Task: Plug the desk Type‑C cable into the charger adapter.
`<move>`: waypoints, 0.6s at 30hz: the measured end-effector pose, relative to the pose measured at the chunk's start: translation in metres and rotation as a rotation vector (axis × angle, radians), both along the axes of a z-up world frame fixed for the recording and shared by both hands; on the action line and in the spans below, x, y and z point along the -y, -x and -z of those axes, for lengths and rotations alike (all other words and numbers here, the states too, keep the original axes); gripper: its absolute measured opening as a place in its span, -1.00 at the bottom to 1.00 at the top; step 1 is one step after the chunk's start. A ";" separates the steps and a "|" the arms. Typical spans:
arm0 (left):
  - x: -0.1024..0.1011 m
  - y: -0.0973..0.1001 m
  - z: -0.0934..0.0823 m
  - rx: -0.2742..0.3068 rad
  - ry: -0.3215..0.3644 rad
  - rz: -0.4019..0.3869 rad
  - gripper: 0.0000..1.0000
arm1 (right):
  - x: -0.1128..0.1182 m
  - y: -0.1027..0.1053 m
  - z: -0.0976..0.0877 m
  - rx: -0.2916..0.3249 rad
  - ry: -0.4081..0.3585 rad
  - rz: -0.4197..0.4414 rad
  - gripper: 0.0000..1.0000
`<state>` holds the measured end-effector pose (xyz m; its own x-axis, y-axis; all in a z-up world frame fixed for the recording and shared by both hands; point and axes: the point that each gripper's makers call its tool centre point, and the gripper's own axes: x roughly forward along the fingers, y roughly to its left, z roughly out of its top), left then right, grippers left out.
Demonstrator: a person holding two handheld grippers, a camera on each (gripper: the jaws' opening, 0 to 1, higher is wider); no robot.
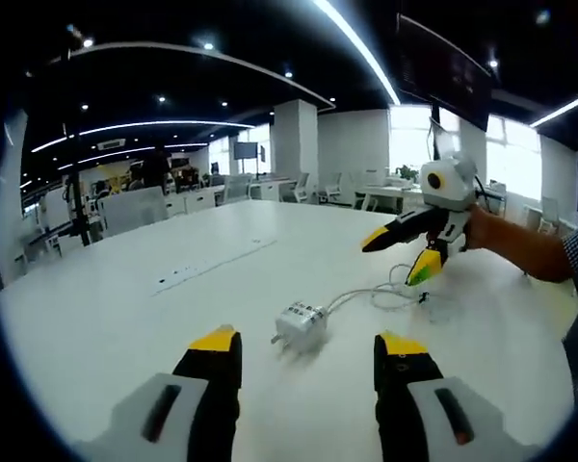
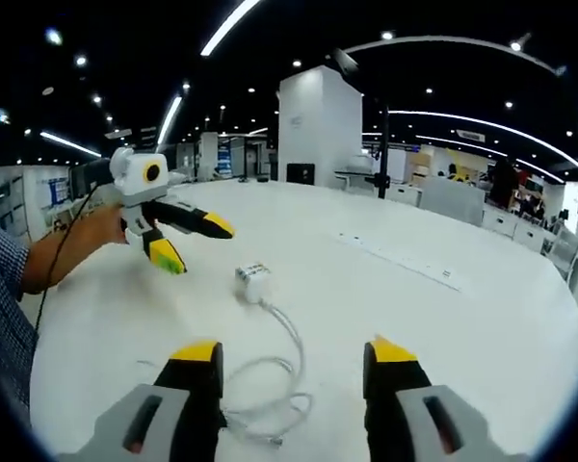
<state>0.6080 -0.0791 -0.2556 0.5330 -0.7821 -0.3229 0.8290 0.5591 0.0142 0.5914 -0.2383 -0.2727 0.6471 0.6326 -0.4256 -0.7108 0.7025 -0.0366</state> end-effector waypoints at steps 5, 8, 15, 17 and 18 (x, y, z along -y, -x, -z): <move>-0.011 0.013 -0.006 0.012 0.003 -0.063 0.09 | 0.010 0.019 -0.003 0.009 0.020 0.048 0.17; -0.020 0.020 -0.006 0.025 -0.029 -0.113 0.08 | 0.013 0.032 -0.007 0.017 0.027 0.069 0.16; -0.035 0.045 -0.020 0.031 0.007 -0.204 0.01 | 0.019 0.059 -0.017 0.054 0.045 0.102 0.13; -0.040 0.052 -0.020 0.032 -0.006 -0.229 0.01 | 0.019 0.068 -0.018 0.057 0.056 0.106 0.14; -0.043 0.055 -0.020 0.028 -0.014 -0.242 0.01 | 0.020 0.071 -0.018 0.058 0.059 0.109 0.14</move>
